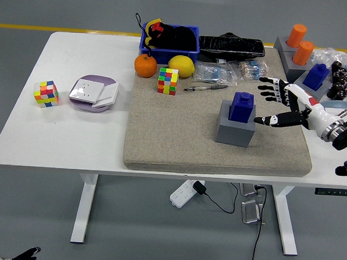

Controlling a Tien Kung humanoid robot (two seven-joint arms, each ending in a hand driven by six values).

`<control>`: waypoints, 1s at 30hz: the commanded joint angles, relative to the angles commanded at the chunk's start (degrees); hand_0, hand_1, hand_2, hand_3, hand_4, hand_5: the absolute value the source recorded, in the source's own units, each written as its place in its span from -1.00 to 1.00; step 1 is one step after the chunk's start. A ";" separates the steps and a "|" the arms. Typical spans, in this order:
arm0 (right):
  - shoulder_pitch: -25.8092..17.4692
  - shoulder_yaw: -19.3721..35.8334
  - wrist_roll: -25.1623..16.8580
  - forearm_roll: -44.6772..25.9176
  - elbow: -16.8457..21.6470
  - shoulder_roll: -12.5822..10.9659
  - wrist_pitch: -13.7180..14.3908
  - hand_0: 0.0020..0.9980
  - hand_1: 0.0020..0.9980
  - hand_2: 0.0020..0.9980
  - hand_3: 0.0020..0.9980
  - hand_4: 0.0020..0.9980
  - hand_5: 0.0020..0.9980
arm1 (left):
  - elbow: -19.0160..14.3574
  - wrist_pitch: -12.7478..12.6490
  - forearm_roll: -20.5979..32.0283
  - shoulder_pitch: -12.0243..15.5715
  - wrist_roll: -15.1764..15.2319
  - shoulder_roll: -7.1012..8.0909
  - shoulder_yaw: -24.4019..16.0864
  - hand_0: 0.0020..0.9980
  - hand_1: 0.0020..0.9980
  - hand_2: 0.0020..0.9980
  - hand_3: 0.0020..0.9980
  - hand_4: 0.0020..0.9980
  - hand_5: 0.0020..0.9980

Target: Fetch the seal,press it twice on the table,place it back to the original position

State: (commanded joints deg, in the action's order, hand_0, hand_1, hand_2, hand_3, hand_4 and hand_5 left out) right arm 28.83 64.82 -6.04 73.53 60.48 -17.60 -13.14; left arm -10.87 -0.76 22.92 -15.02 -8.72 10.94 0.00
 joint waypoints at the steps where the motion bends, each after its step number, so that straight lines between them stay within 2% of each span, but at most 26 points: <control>1: 0.26 -0.37 -0.21 -0.12 -0.31 0.31 0.26 0.60 0.60 0.62 0.75 0.77 -1.00 | -0.01 0.00 -0.02 0.00 0.00 0.00 0.00 0.62 0.57 0.53 0.60 0.36 -0.12; 12: 2.57 -3.92 -2.27 -0.95 -3.75 2.35 2.92 0.57 0.57 0.60 0.72 0.72 -1.00 | -0.04 0.11 -0.19 0.09 -0.10 -0.14 0.00 0.62 0.57 0.53 0.60 0.36 -0.12; 13: 2.63 -4.03 -2.40 -0.95 -3.91 2.40 3.08 0.55 0.53 0.57 0.67 0.63 -1.00 | -0.04 0.13 -0.20 0.10 -0.09 -0.15 0.00 0.62 0.57 0.53 0.60 0.36 -0.13; 14: 2.69 -4.18 -2.51 -0.96 -4.06 2.46 3.21 0.55 0.53 0.57 0.67 0.63 -1.00 | -0.04 0.16 -0.16 0.09 -0.09 -0.16 0.00 0.62 0.57 0.53 0.60 0.36 -0.13; 30: 1.75 -5.06 -3.35 -0.66 -4.81 2.92 3.91 0.53 0.46 0.50 0.57 0.56 -1.00 | -0.06 0.47 -0.23 0.02 -0.01 -0.34 0.00 0.62 0.58 0.53 0.60 0.36 -0.13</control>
State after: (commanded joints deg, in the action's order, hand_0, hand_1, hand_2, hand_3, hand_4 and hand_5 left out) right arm 30.58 59.76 -9.39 72.87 55.67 -14.68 -9.23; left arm -10.93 -0.29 22.70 -15.00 -8.73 10.60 0.00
